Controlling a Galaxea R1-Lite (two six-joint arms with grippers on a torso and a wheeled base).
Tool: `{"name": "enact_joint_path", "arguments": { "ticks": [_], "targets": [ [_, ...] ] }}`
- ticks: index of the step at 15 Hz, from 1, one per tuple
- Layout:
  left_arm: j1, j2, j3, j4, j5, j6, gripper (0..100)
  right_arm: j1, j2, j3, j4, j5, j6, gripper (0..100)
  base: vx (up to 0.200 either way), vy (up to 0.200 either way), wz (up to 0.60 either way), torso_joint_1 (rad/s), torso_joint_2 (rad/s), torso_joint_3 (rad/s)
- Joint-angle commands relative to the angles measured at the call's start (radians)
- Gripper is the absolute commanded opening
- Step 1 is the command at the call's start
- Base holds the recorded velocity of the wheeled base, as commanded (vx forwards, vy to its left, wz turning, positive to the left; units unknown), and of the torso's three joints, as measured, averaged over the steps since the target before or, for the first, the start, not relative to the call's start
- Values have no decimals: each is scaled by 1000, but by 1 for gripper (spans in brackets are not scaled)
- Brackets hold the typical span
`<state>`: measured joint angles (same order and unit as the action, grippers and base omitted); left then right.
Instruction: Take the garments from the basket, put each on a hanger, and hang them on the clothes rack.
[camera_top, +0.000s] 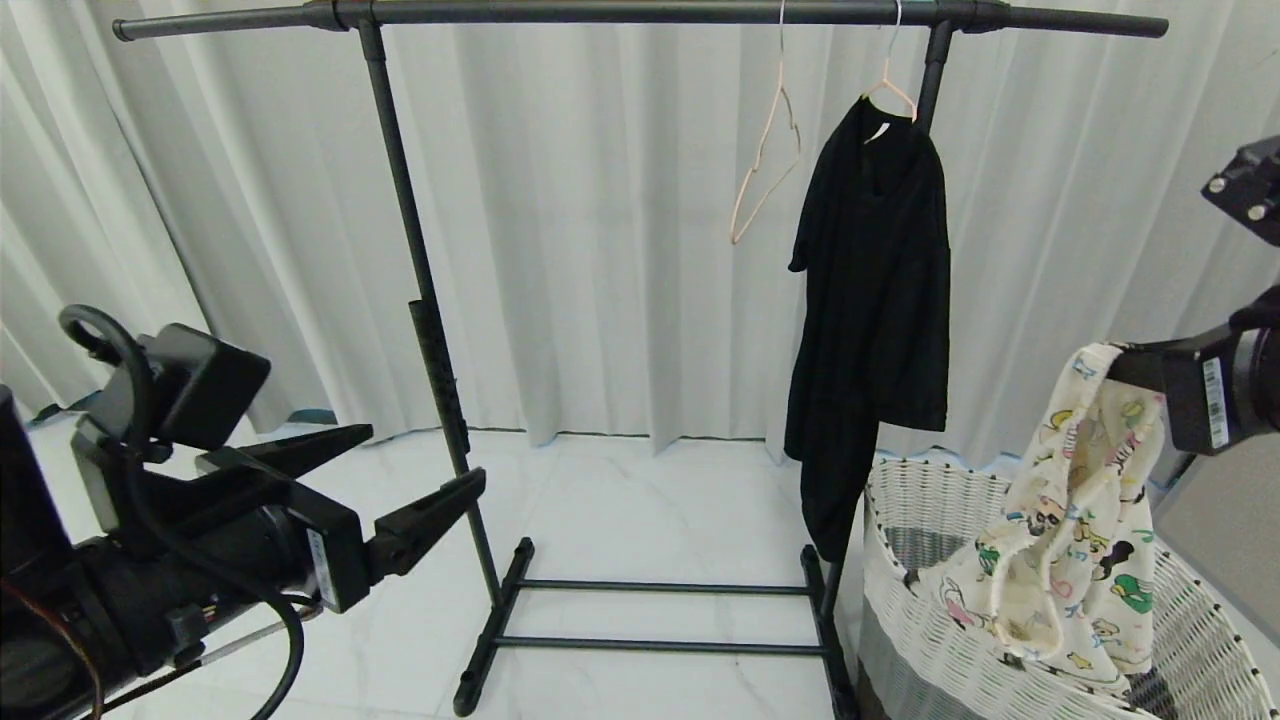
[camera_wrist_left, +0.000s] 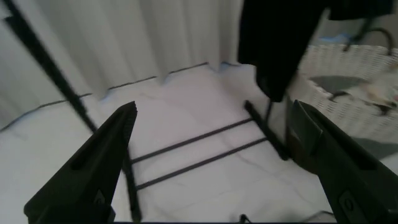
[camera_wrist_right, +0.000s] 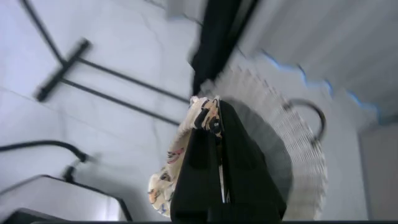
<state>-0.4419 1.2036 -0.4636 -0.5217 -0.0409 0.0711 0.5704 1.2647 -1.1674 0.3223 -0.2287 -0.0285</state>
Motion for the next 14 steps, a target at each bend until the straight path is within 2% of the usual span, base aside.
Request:
{"name": "enact_joint_path", "arguments": {
  "ticks": [1, 3, 7, 9, 11, 14],
  "targets": [
    [-116, 40, -13, -4, -8, -5, 100, 97, 85, -93, -6, 5, 1, 0, 0, 0, 0, 0, 0, 0],
    [-208, 83, -38, -4, -10, -7, 100, 163, 140, -155, -31, 5, 2, 0, 0, 0, 0, 0, 0, 0],
    [-317, 200, -98, -6, -13, -7, 100, 235, 243, -279, -45, 5, 2, 0, 0, 0, 0, 0, 0, 0],
    [-357, 257, -128, -40, -13, -30, 100, 253, 277, -316, -45, 5, 2, 0, 0, 0, 0, 0, 0, 0],
    [-373, 353, -165, -123, -10, -68, 100, 284, 305, -345, -45, 5, 2, 0, 0, 0, 0, 0, 0, 0],
    [-365, 424, -196, -161, 1, -142, 100, 319, 326, -347, -46, 3, 4, 0, 0, 0, 0, 0, 0, 0]
  ]
}}
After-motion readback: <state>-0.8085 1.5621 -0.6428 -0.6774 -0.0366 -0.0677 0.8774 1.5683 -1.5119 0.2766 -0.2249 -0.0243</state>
